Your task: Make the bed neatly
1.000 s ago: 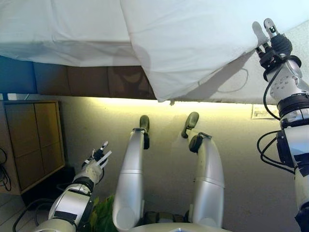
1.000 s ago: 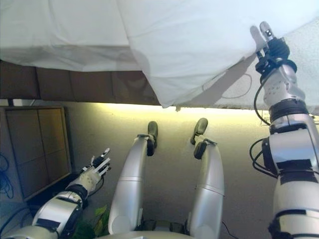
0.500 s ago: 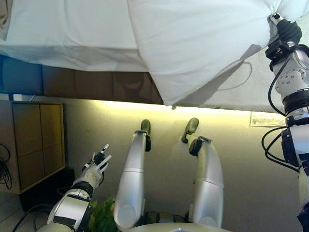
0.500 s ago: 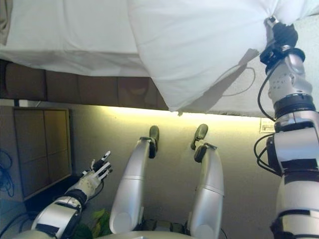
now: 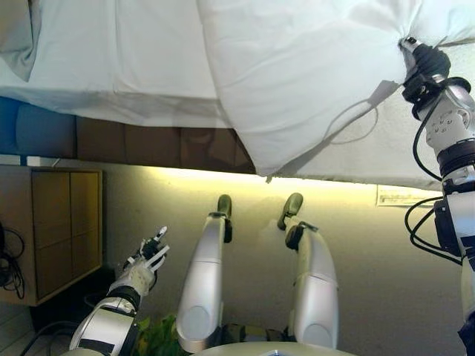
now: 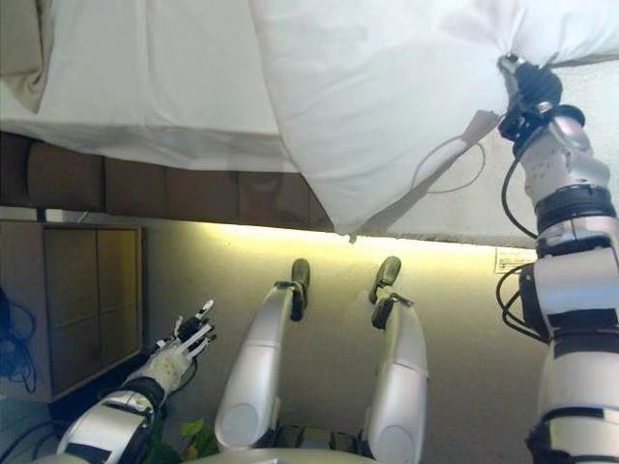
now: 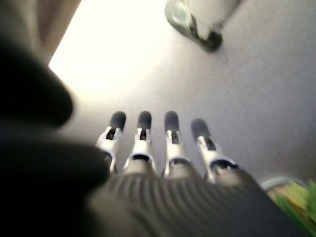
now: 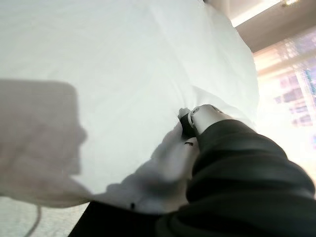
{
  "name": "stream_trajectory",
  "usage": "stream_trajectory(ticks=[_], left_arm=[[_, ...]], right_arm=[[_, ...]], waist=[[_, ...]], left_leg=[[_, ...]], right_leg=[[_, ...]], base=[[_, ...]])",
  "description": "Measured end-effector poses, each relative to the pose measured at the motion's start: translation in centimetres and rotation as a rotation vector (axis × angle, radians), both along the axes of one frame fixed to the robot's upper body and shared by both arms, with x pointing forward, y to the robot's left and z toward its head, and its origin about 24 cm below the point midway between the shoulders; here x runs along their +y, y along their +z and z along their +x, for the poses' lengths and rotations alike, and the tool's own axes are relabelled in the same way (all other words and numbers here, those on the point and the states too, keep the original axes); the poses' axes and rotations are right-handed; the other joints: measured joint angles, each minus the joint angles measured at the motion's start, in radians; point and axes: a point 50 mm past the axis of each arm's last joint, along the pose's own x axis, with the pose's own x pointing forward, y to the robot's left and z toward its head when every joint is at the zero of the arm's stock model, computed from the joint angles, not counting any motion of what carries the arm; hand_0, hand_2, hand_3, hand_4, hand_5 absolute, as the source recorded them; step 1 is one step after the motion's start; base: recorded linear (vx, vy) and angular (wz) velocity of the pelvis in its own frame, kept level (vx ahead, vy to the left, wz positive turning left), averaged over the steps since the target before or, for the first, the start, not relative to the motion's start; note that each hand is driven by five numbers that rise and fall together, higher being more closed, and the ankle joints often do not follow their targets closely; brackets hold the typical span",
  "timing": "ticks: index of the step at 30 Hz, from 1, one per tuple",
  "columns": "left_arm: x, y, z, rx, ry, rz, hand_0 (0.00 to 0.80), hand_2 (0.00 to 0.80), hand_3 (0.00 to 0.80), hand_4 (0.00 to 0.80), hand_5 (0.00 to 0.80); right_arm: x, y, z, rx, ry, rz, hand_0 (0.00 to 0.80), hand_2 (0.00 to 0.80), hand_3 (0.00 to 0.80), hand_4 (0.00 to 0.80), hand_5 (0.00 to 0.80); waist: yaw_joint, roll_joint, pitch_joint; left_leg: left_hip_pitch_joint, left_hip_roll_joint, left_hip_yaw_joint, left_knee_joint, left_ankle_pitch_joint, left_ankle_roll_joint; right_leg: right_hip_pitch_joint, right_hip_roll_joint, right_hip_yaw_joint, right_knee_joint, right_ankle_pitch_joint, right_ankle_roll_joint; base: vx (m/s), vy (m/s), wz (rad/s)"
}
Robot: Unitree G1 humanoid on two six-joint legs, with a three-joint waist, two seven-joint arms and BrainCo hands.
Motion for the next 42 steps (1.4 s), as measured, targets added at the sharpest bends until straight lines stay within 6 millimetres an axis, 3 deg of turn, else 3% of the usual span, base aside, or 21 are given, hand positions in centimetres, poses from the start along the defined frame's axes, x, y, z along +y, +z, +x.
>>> stream_trajectory(ticks=[5, 10, 12, 15, 18, 20, 23, 27, 31, 38, 42], left_arm=[[-1.0, 2.1, 2.2, -0.209, -0.089, 0.032, 0.000, 0.000, 0.000, 0.000, 0.000], [-2.5, 2.6, 0.9, -0.383, -0.221, 0.034, 0.000, 0.000, 0.000, 0.000, 0.000], [-2.3, 3.6, 1.2, -0.432, -0.243, 0.039, 0.000, 0.000, 0.000, 0.000, 0.000], [-1.2, 6.9, 3.5, -0.528, -0.274, 0.085, 0.000, 0.000, 0.000, 0.000, 0.000], [-1.7, 10.9, 6.8, -0.651, -0.283, 0.054, 0.000, 0.000, 0.000, 0.000, 0.000], [-3.1, 13.5, 8.9, -0.728, -0.318, 0.012, 0.000, 0.000, 0.000, 0.000, 0.000], [-6.4, 15.3, 10.6, -0.761, -0.424, -0.055, 0.000, 0.000, 0.000, 0.000, 0.000], [-10.5, 14.8, 10.9, -0.702, -0.565, -0.169, 0.000, 0.000, 0.000, 0.000, 0.000], [-13.2, 13.3, 10.2, -0.611, -0.610, -0.330, 0.000, 0.000, 0.000, 0.000, 0.000], [-16.2, 12.7, 10.2, -0.559, -0.466, -0.709, 0.000, 0.000, 0.000, 0.000, 0.000], [-17.8, 12.4, 9.9, -0.533, -0.401, -0.879, 0.000, 0.000, 0.000, 0.000, 0.000]], right_arm=[[0.8, -1.8, 0.1, 0.037, 0.073, 0.005, 0.800, 0.800, 0.800, 0.800, 0.800], [1.6, -5.4, 0.0, 0.101, 0.109, 0.035, 0.800, 0.800, 0.800, 0.800, 0.800], [2.2, -6.4, 0.1, 0.123, 0.123, 0.051, 0.800, 0.800, 0.800, 0.800, 0.800], [2.7, -6.8, 0.2, 0.127, 0.135, 0.058, 0.800, 0.800, 0.800, 0.800, 0.800], [3.1, -6.7, 0.3, 0.119, 0.147, 0.066, 0.800, 0.800, 0.800, 0.800, 0.800], [3.8, -6.3, 0.5, 0.104, 0.157, 0.065, 0.800, 0.800, 0.800, 0.800, 0.800], [4.2, -5.9, 0.6, 0.095, 0.153, 0.063, 0.800, 0.800, 0.800, 0.800, 0.800], [5.1, -5.1, 0.9, 0.053, 0.168, 0.100, 0.800, 0.800, 0.800, 0.800, 0.800], [7.1, -4.6, 1.3, 0.027, 0.213, 0.124, 0.800, 0.800, 0.800, 0.800, 0.800], [10.2, -5.2, 1.7, 0.043, 0.278, 0.151, 0.800, 0.800, 0.800, 0.800, 0.800], [11.6, -5.5, 1.8, 0.044, 0.310, 0.186, 0.800, 0.800, 0.800, 0.800, 0.800]], waist=[[0.001, -0.012, -0.001], [0.008, -0.026, -0.002], [0.023, -0.025, -0.002], [0.037, -0.025, -0.002], [0.034, -0.025, -0.002], [0.027, -0.025, -0.002], [0.023, -0.025, -0.002], [0.014, -0.027, -0.001], [-0.012, -0.039, 0.000], [-0.034, -0.139, -0.002], [-0.034, -0.154, -0.003]], left_leg=[[0.113, -0.004, 0.018, -0.123, 0.039, 0.005], [0.216, -0.028, 0.022, -0.279, 0.103, -0.007], [0.266, -0.027, 0.029, -0.320, 0.116, -0.012], [0.329, -0.022, 0.031, -0.365, 0.124, -0.019], [0.364, -0.022, 0.032, -0.388, 0.130, -0.019], [0.364, -0.021, 0.034, -0.389, 0.130, -0.020], [0.360, -0.018, 0.034, -0.388, 0.129, -0.021], [0.351, -0.011, 0.033, -0.388, 0.127, -0.026], [0.351, -0.001, 0.033, -0.389, 0.124, -0.033], [0.364, 0.035, 0.040, -0.387, 0.121, -0.057], [0.394, 0.048, 0.038, -0.389, 0.118, -0.066]], right_leg=[[0.125, 0.006, -0.025, -0.149, 0.053, 0.010], [0.217, 0.006, -0.042, -0.282, 0.105, 0.016], [0.257, 0.013, -0.044, -0.313, 0.113, 0.013], [0.314, 0.022, -0.050, -0.342, 0.115, 0.012], [0.344, 0.023, -0.054, -0.356, 0.116, 0.014], [0.344, 0.025, -0.055, -0.358, 0.116, 0.014], [0.341, 0.029, -0.055, -0.358, 0.116, 0.014], [0.332, 0.038, -0.054, -0.358, 0.114, 0.010], [0.333, 0.049, -0.054, -0.363, 0.112, 0.007], [0.351, 0.088, -0.052, -0.389, 0.121, -0.008], [0.389, 0.104, -0.052, -0.413, 0.124, -0.013]], base=[[-0.060, -0.010, -0.04], [-0.055, 0.068, 0.08], [-0.025, 0.043, -0.06], [-0.003, 0.006, -0.03], [-0.053, -0.018, 0.01], [-0.063, -0.024, -0.02], [-0.044, -0.032, -0.02], [-0.017, -0.072, -0.01], [0.022, -0.073, -0.04], [0.048, -0.114, -0.08], [0.067, -0.059, -0.04]])
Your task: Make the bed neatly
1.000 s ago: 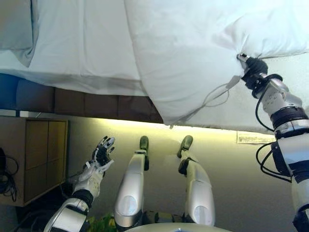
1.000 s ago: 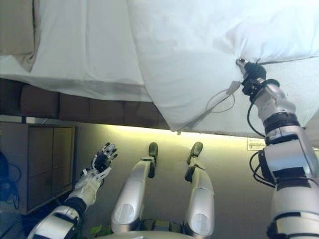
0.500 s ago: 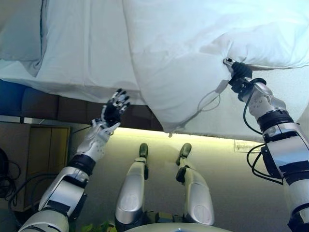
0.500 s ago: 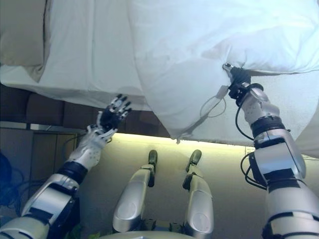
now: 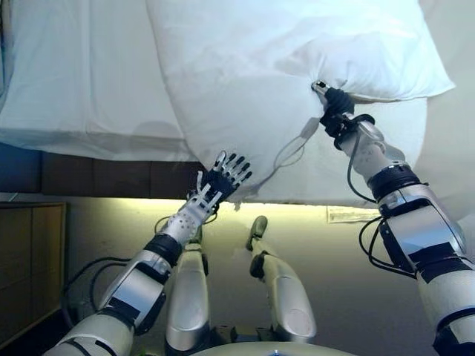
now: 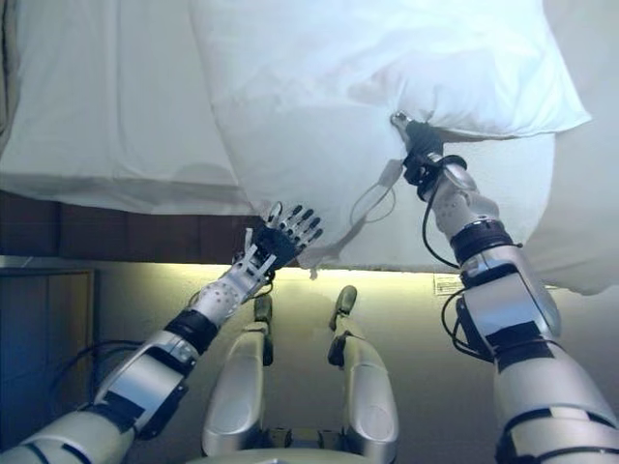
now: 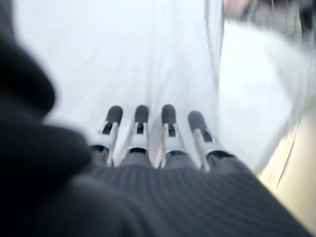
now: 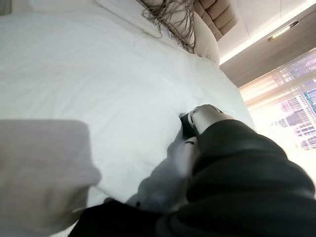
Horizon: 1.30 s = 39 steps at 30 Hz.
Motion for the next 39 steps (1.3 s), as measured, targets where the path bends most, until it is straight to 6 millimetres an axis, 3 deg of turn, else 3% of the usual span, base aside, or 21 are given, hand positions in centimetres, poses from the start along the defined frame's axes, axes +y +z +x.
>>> stream_trajectory(ticks=[7, 17, 26, 33, 39], left_arm=[[-1.0, -0.1, -0.3, 0.040, 0.004, -0.095, 0.000, 0.000, 0.000, 0.000, 0.000], [-1.1, 0.1, 0.0, 0.146, 0.069, -0.286, 0.000, 0.000, 0.000, 0.000, 0.000], [-3.6, -0.8, -1.0, 0.253, 0.023, -0.350, 0.000, 0.000, 0.000, 0.000, 0.000], [-6.3, -3.7, -3.7, 0.493, -0.072, -0.177, 0.000, 0.000, 0.000, 0.000, 0.000], [-5.7, -7.1, -6.1, 0.693, -0.079, -0.061, 0.000, 0.000, 0.000, 0.000, 0.000]], right_arm=[[0.8, 0.9, -0.1, -0.032, 0.024, 0.001, 0.800, 0.800, 0.800, 0.800, 0.800], [2.0, 0.5, 0.0, -0.018, 0.040, 0.015, 0.800, 0.800, 0.800, 0.800, 0.800], [2.4, 0.5, 0.0, -0.023, 0.039, 0.019, 0.800, 0.800, 0.800, 0.800, 0.800], [3.4, 0.7, -0.1, -0.039, 0.062, -0.001, 0.800, 0.800, 0.800, 0.800, 0.800], [3.6, 1.0, -0.2, -0.050, 0.050, -0.005, 0.800, 0.800, 0.800, 0.800, 0.800]], waist=[[0.001, -0.006, -0.002], [-0.009, -0.007, -0.002], [-0.026, -0.007, -0.002], [-0.029, -0.009, -0.003], [-0.028, -0.010, -0.002]], left_leg=[[0.027, 0.004, -0.002, -0.044, 0.017, -0.013], [0.041, 0.002, 0.003, -0.050, 0.018, -0.012], [0.052, 0.001, 0.006, -0.079, 0.026, -0.014], [0.056, 0.004, 0.009, -0.095, 0.033, -0.017], [0.066, 0.004, 0.010, -0.116, 0.041, -0.020]], right_leg=[[0.019, 0.009, -0.005, -0.022, 0.006, -0.009], [0.033, 0.008, -0.005, -0.030, 0.006, -0.009], [0.032, 0.009, -0.005, -0.036, 0.006, -0.009], [0.033, 0.015, -0.006, -0.048, 0.009, -0.012], [0.033, 0.016, -0.004, -0.051, 0.009, -0.012]], base=[[0.035, -0.060, 0.01], [0.000, 0.000, 0.00], [-0.020, -0.043, 0.00], [-0.062, -0.042, -0.01], [-0.022, -0.013, 0.00]])
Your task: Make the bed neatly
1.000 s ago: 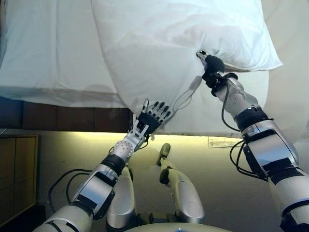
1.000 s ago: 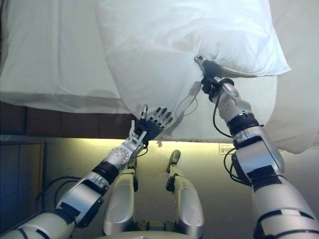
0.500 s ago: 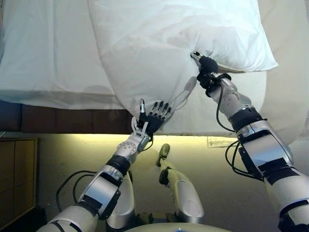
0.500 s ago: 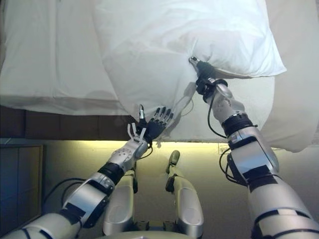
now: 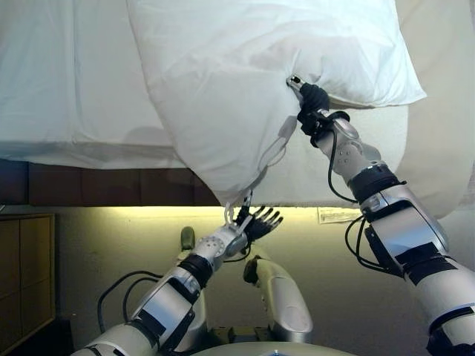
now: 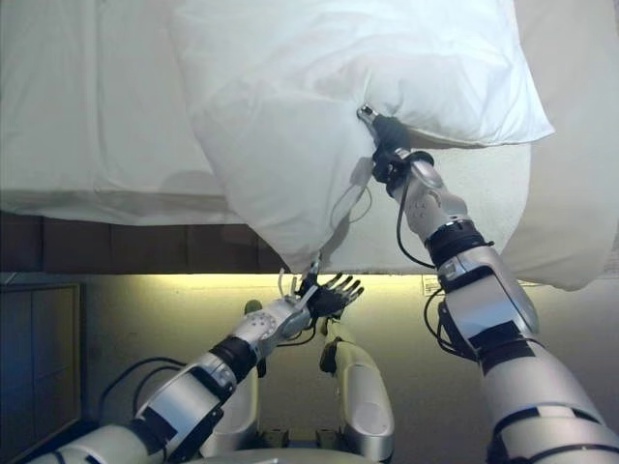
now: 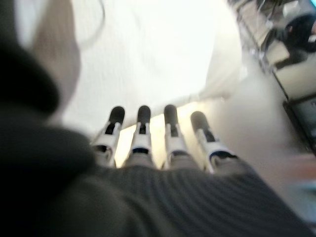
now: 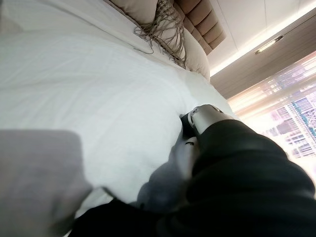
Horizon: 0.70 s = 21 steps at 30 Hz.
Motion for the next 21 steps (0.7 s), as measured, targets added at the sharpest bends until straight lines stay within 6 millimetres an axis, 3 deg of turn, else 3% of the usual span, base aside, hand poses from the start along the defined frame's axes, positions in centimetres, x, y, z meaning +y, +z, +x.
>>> stream_trajectory(ticks=[4, 7, 16, 21], left_arm=[[0.8, -1.1, -0.9, 0.025, -0.008, -0.010, 0.000, 0.000, 0.000, 0.000, 0.000], [0.4, -0.5, -0.6, -0.062, -0.014, -0.063, 0.000, 0.000, 0.000, 0.000, 0.000], [-2.3, 6.5, 3.5, -0.434, 0.013, -0.225, 0.000, 0.000, 0.000, 0.000, 0.000], [-2.3, 9.3, 5.0, -0.537, 0.070, -0.288, 0.000, 0.000, 0.000, 0.000, 0.000]], right_arm=[[0.1, 0.0, 0.0, 0.002, 0.000, 0.006, 0.800, 0.800, 0.800, 0.800, 0.800], [0.4, -0.1, 0.0, 0.003, 0.007, 0.012, 0.800, 0.800, 0.800, 0.800, 0.800], [1.2, -0.4, -0.1, 0.018, 0.047, 0.016, 0.800, 0.800, 0.800, 0.800, 0.800], [2.3, -0.7, -0.2, 0.028, 0.078, 0.025, 0.800, 0.800, 0.800, 0.800, 0.800]], waist=[[0.000, 0.000, 0.000], [-0.003, 0.000, 0.000], [-0.031, -0.001, 0.001], [-0.064, -0.012, 0.002]], left_leg=[[0.003, 0.003, 0.001, -0.010, 0.005, -0.003], [0.005, 0.006, 0.003, -0.019, 0.009, -0.005], [0.025, 0.007, 0.028, -0.027, 0.008, -0.005], [0.031, 0.011, 0.032, -0.031, 0.007, -0.007]], right_leg=[[0.000, 0.005, 0.001, -0.006, 0.000, 0.000], [-0.001, 0.009, 0.002, -0.012, 0.001, -0.002], [0.001, 0.012, 0.027, -0.011, 0.003, -0.003], [0.004, 0.018, 0.033, -0.014, 0.003, -0.003]], base=[[-0.024, -0.001, -0.01], [0.000, 0.000, 0.00], [-0.004, 0.038, -0.07], [0.003, -0.002, -0.03]])
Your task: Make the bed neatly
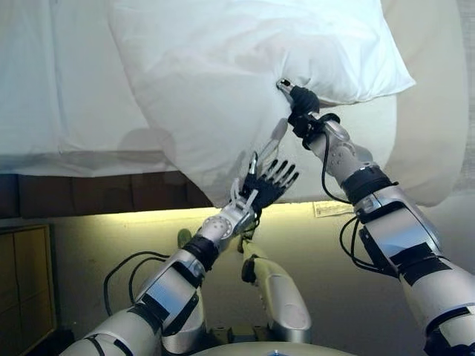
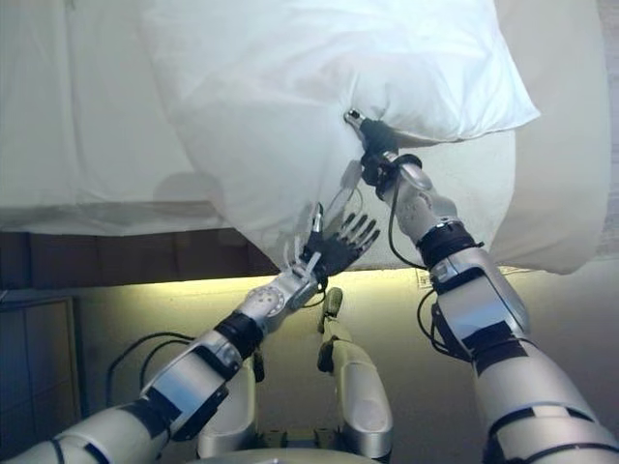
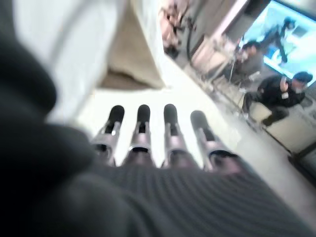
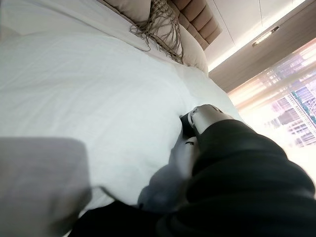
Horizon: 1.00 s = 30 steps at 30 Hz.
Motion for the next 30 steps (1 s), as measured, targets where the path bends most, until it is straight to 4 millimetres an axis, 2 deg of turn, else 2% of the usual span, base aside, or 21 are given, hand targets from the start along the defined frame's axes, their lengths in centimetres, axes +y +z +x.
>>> stream_trajectory(ticks=[3, 11, 23, 30], left_arm=[[0.1, 1.4, 0.9, -0.041, 0.027, -0.027, 0.000, 0.000, 0.000, 0.000, 0.000], [0.3, 4.6, 2.4, -0.133, 0.083, -0.084, 0.000, 0.000, 0.000, 0.000, 0.000], [1.9, 5.3, 3.4, -0.143, 0.193, -0.154, 0.000, 0.000, 0.000, 0.000, 0.000], [2.4, 4.9, 3.7, -0.122, 0.221, -0.147, 0.000, 0.000, 0.000, 0.000, 0.000]], right_arm=[[1.0, -0.1, -0.2, -0.005, 0.036, -0.022, 0.800, 0.800, 0.800, 0.800, 0.800], [1.7, 0.3, -0.5, -0.025, 0.089, -0.026, 0.800, 0.800, 0.800, 0.800, 0.800], [2.1, 0.6, -0.6, -0.036, 0.107, -0.025, 0.800, 0.800, 0.800, 0.800, 0.800], [2.1, 0.6, -0.6, -0.035, 0.106, -0.026, 0.800, 0.800, 0.800, 0.800, 0.800]], waist=[[-0.013, -0.004, 0.000], [-0.038, -0.018, -0.001], [-0.039, -0.025, -0.001], [-0.036, -0.025, -0.001]], left_leg=[[0.012, 0.007, 0.017, -0.003, -0.003, -0.004], [0.023, 0.015, 0.033, -0.007, -0.005, -0.009], [0.025, 0.020, 0.042, -0.007, -0.006, -0.010], [0.023, 0.020, 0.038, -0.007, -0.006, -0.010]], right_leg=[[0.005, 0.008, 0.016, -0.002, 0.001, -0.001], [0.005, 0.018, 0.038, -0.004, 0.004, -0.006], [0.003, 0.022, 0.044, -0.003, 0.005, -0.006], [0.003, 0.022, 0.037, -0.003, 0.005, -0.006]], base=[[0.013, 0.008, -0.12], [0.010, 0.005, -0.07], [-0.001, -0.001, -0.02], [0.000, 0.000, 0.00]])
